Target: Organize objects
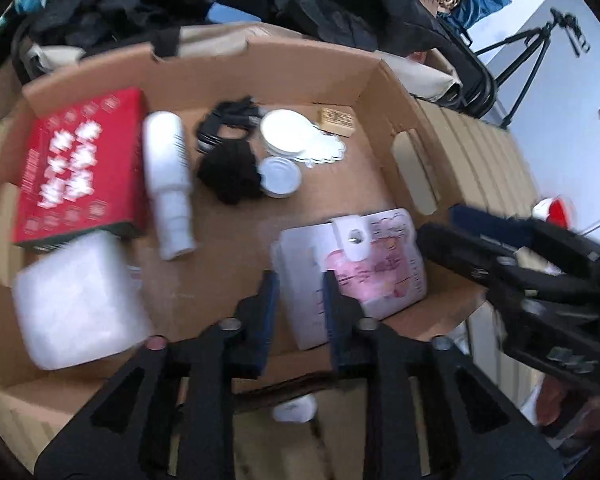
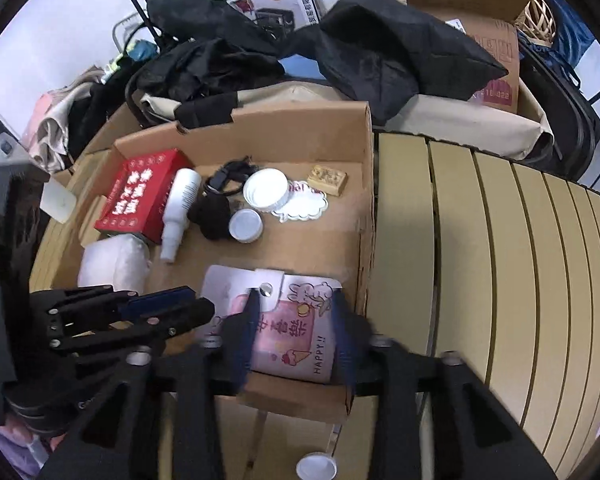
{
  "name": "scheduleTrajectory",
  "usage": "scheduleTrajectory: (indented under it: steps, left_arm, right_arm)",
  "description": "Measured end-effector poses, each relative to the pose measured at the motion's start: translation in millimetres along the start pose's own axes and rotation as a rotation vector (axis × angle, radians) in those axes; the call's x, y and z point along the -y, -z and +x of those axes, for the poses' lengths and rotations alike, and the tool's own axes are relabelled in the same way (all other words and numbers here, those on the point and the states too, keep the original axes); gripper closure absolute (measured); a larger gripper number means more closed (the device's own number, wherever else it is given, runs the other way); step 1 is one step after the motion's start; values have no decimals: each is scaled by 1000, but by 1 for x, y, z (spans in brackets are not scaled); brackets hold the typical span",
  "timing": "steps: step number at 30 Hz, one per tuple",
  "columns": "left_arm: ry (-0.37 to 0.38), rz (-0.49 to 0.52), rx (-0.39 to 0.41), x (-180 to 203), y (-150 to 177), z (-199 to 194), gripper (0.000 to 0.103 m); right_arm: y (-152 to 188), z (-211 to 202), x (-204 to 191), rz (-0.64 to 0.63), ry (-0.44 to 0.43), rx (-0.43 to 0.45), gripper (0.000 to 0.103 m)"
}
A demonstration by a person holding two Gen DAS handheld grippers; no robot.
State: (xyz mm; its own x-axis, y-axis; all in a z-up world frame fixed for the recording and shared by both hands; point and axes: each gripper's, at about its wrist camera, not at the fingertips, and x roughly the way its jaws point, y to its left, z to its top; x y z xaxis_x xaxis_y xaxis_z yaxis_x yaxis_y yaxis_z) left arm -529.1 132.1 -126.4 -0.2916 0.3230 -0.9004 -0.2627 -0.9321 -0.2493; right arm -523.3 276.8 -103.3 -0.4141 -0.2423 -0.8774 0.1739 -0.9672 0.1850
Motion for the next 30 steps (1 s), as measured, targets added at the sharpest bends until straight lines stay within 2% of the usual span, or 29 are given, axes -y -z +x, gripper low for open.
scheduleTrajectory:
  steps: [1, 2, 3, 4, 5, 6, 7, 9, 11, 16, 19, 24, 25, 27, 30]
  left_arm:
    - [-14, 21, 19, -1, 0, -10, 68]
    - [-31, 50, 53, 1, 0, -27, 50]
    - [-41, 64, 78, -1, 0, -37, 42]
    - [-58, 81, 130, -2, 1, -53, 30]
    - [-107, 98, 202, -4, 5, -76, 21]
    - [-155, 106, 237, -6, 8, -90, 16]
    - [-185, 112, 253, -7, 11, -100, 7]
    - [-250, 114, 270, -12, 21, -129, 4]
    - [-277, 116, 273, -14, 33, -151, 2]
    - [-309, 128, 342, -10, 81, -208, 0]
    - [-312, 118, 359, -3, 105, -231, 0]
    - [-335, 102, 416, 10, 163, -262, 0]
    - [-344, 95, 423, 10, 173, -264, 0]
    - [-373, 65, 438, 13, 215, -267, 0]
    - [-377, 11, 465, 9, 271, -268, 0]
  right_arm:
    - [0, -7, 0, -1, -21, 17, 39]
    - [-1, -14, -1, -4, -26, 28, 29]
    - [-2, -21, -3, -12, -13, 39, 23]
    - [-3, -30, -6, -28, 3, 55, 22]
    - [-4, -40, -9, -46, 16, 67, 22]
    - [-5, -49, -12, -59, 27, 75, 22]
    - [-6, -62, -14, -70, 38, 87, 22]
    - [-6, -83, -17, -78, 49, 104, 22]
    - [-2, -104, -20, -85, 46, 107, 22]
    - [29, -149, -28, -104, 38, 108, 22]
    - [51, -177, -35, -97, 27, 137, 22]
    - [92, -216, -48, -85, 2, 204, 22]
    - [106, -221, -50, -84, -2, 218, 22]
    - [135, -226, -54, -78, -3, 240, 22]
    - [199, -226, -60, -91, 21, 300, 21]
